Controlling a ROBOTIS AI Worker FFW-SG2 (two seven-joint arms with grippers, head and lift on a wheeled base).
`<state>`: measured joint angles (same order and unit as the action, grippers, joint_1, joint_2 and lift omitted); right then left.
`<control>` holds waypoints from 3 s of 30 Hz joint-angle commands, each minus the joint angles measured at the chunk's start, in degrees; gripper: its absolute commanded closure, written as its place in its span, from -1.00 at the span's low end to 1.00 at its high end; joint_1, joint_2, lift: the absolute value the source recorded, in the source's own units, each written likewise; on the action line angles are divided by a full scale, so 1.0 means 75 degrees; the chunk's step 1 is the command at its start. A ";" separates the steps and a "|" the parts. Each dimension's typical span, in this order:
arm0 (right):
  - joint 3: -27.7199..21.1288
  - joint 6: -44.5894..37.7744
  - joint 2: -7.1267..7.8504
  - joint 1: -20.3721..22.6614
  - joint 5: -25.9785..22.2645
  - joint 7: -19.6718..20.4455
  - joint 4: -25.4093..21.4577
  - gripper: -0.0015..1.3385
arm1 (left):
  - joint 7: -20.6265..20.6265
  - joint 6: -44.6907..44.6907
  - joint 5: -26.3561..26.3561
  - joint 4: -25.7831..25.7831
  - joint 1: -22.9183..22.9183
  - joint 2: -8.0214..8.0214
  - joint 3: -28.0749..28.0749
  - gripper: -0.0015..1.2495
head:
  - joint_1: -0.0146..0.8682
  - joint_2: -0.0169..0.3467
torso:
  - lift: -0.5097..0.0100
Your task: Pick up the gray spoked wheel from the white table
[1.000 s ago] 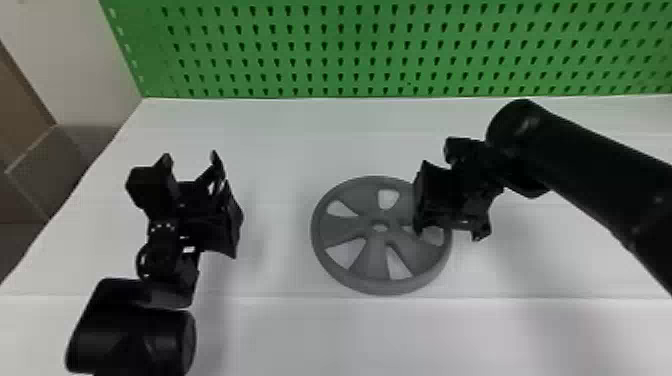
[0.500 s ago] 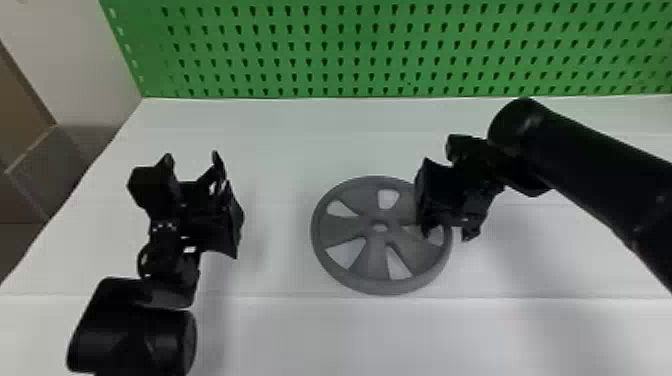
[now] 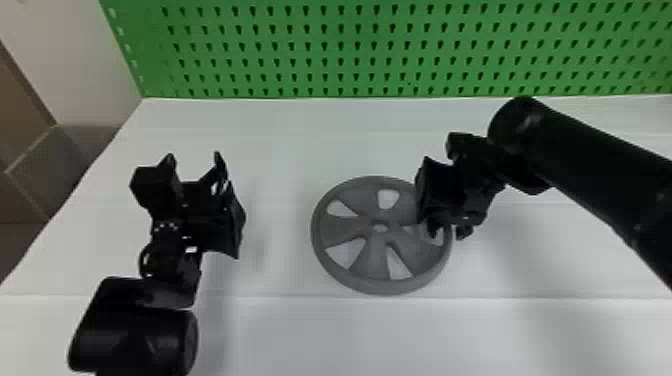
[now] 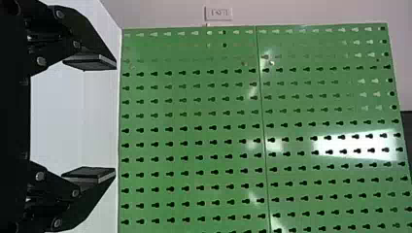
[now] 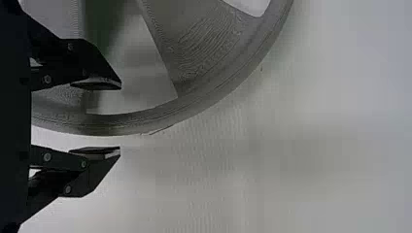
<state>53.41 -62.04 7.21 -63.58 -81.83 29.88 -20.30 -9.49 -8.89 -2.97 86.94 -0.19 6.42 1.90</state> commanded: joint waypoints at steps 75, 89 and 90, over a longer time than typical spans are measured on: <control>-0.2141 -0.1138 0.0082 -0.0053 0.2062 -0.0023 -0.0633 0.64 | 0.0000 0.0002 -0.0026 -0.0014 0.0025 0.0058 -0.0007 -0.24 | 0.80 -0.49 | 0.66; -0.3934 -0.1196 0.0152 0.0005 0.3762 -0.0035 -0.1746 0.65 | 0.0000 0.0002 -0.0096 -0.0002 0.0072 0.0082 -0.0054 -0.24 | 0.80 -0.49 | 0.66; -0.3981 -0.1149 0.0152 0.0017 0.3891 -0.0035 -0.1828 0.65 | 0.0000 0.0002 -0.0108 -0.0002 0.0072 0.0094 -0.0054 -0.24 | 0.80 -0.49 | 0.66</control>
<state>26.22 -71.63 8.35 -63.79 -56.47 29.66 -31.07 -9.49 -8.88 -3.61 86.86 0.29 7.02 1.58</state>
